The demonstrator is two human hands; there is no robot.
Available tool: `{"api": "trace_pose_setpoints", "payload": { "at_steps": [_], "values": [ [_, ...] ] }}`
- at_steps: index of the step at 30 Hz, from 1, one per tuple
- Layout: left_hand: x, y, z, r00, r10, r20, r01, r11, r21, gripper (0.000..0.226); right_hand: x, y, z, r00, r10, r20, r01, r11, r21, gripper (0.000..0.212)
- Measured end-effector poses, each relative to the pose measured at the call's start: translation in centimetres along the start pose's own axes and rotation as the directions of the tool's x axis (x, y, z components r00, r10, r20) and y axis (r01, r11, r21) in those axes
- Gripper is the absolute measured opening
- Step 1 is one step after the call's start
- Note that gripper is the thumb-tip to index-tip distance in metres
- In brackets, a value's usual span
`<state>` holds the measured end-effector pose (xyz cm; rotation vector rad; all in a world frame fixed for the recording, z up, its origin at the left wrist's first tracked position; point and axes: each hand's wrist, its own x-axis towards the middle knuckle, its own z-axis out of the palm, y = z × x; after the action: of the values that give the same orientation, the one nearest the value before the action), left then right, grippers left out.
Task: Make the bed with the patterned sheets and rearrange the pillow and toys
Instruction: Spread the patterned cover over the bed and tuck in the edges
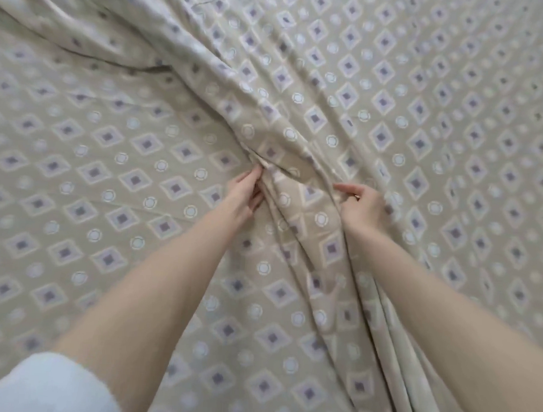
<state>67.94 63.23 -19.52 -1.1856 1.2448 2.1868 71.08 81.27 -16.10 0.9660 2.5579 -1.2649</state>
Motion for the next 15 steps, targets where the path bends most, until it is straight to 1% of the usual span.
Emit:
{"api": "trace_pose_setpoints", "payload": {
  "at_steps": [2, 4, 8, 10, 12, 13, 15],
  "values": [
    [-1.2, 0.9, -1.4, 1.0, 0.022, -0.013, -0.022, 1.0, 0.018, 0.037, -0.3, -0.5, -0.2, 1.0, 0.01, 0.007, -0.01, 1.0, 0.005, 0.05],
    [-2.7, 1.9, -3.2, 0.999, 0.032, 0.009, -0.032, 0.998, 0.061, 0.036, -1.0, -1.0, -0.4, 1.0, 0.02, 0.015, -0.02, 1.0, 0.005, 0.05],
    [-6.6, 4.0, -6.5, 0.996, 0.063, 0.066, -0.077, 0.967, 0.242, 0.028, -3.4, -1.9, -0.4, 0.996, 0.028, 0.087, -0.026, 0.999, -0.029, 0.05],
    [-8.6, 5.1, -7.7, 0.992, 0.084, 0.096, -0.113, 0.932, 0.346, 0.027, -4.9, -2.5, -0.7, 0.988, 0.004, 0.157, 0.012, 0.995, -0.096, 0.052],
    [-10.6, 6.5, -8.8, 0.985, 0.104, 0.141, -0.155, 0.888, 0.432, 0.028, -6.8, -3.3, -1.3, 0.961, -0.022, 0.275, 0.073, 0.981, -0.178, 0.057],
    [-11.6, 7.3, -9.4, 0.983, 0.112, 0.143, -0.165, 0.877, 0.451, 0.025, -7.8, -3.8, -1.6, 0.938, -0.029, 0.346, 0.106, 0.973, -0.207, 0.058],
    [-13.3, 8.7, -10.6, 0.986, 0.143, 0.089, -0.168, 0.864, 0.475, 0.019, -9.8, -4.9, -2.0, 0.891, -0.04, 0.451, 0.168, 0.954, -0.247, 0.055]
  ]
}}
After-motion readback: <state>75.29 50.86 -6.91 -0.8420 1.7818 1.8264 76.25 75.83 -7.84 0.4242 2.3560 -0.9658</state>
